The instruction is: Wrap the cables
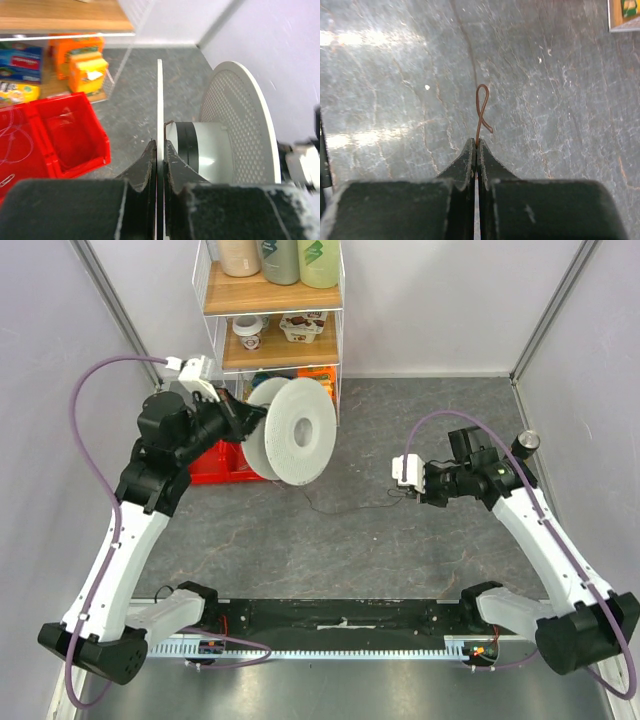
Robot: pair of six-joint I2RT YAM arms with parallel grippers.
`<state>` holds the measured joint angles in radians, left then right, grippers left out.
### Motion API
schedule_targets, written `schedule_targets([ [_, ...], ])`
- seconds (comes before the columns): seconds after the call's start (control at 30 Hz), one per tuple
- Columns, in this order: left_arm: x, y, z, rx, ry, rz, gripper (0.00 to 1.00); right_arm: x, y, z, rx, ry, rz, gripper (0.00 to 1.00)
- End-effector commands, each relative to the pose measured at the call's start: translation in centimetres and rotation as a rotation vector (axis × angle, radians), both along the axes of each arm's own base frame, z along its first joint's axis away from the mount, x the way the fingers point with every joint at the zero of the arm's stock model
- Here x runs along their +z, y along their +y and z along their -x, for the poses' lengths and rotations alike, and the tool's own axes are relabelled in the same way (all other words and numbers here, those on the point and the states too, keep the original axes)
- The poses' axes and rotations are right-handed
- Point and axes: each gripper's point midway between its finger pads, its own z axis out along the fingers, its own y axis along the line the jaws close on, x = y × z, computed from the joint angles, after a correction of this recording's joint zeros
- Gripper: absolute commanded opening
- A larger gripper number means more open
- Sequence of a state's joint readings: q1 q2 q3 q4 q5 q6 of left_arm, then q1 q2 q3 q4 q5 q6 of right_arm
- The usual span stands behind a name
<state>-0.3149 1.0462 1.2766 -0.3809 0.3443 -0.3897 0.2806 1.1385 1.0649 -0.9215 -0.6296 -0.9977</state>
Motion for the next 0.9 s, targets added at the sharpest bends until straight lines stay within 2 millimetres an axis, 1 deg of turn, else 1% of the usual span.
schedule_targets([
  [0.0, 4.6, 4.7, -1.1, 0.332, -0.034, 0.156, 0.02, 4.4, 1.8, 3.2, 0.058, -0.009, -0.087, 0.00],
  [0.03, 4.4, 5.2, -1.3, 0.361, -0.036, 0.147, 0.01, 5.5, 2.1, 3.6, 0.069, -0.029, -0.101, 0.00],
  [0.07, 4.2, 6.3, -1.7, 0.424, -0.041, 0.131, 0.02, 6.7, 2.4, 4.0, 0.073, -0.052, -0.117, 0.00],
  [0.2, 2.1, 9.2, -2.9, 0.585, -0.025, 0.043, 0.02, 12.1, 4.1, 6.1, 0.123, -0.121, -0.206, 0.00],
  [0.27, 0.4, 9.7, -3.5, 0.615, 0.003, -0.011, 0.02, 14.0, 4.6, 7.1, 0.145, -0.138, -0.242, 0.00],
  [0.33, -1.7, 9.9, -4.1, 0.628, 0.041, -0.067, 0.02, 15.4, 5.2, 7.7, 0.161, -0.144, -0.272, 0.00],
  [0.4, -3.2, 9.6, -4.6, 0.614, 0.062, -0.098, 0.02, 17.1, 5.8, 8.3, 0.179, -0.149, -0.307, 0.00],
  [0.47, -4.2, 9.1, -4.9, 0.595, 0.079, -0.117, 0.02, 18.8, 6.3, 8.7, 0.192, -0.151, -0.347, 0.00],
  [0.57, -5.3, 8.2, -5.1, 0.566, 0.094, -0.154, 0.02, 21.7, 7.1, 9.0, 0.205, -0.170, -0.416, 0.00],
  [0.73, -7.7, 5.3, -4.5, 0.494, 0.097, -0.241, 0.01, 27.1, 8.2, 9.4, 0.228, -0.219, -0.546, 0.00],
  [0.83, -9.1, 4.1, -4.7, 0.458, 0.063, -0.325, 0.02, 29.2, 8.5, 9.3, 0.240, -0.273, -0.594, 0.00],
  [0.87, -9.2, 3.6, -4.8, 0.448, 0.044, -0.348, 0.02, 29.9, 8.6, 9.2, 0.244, -0.288, -0.610, 0.00],
])
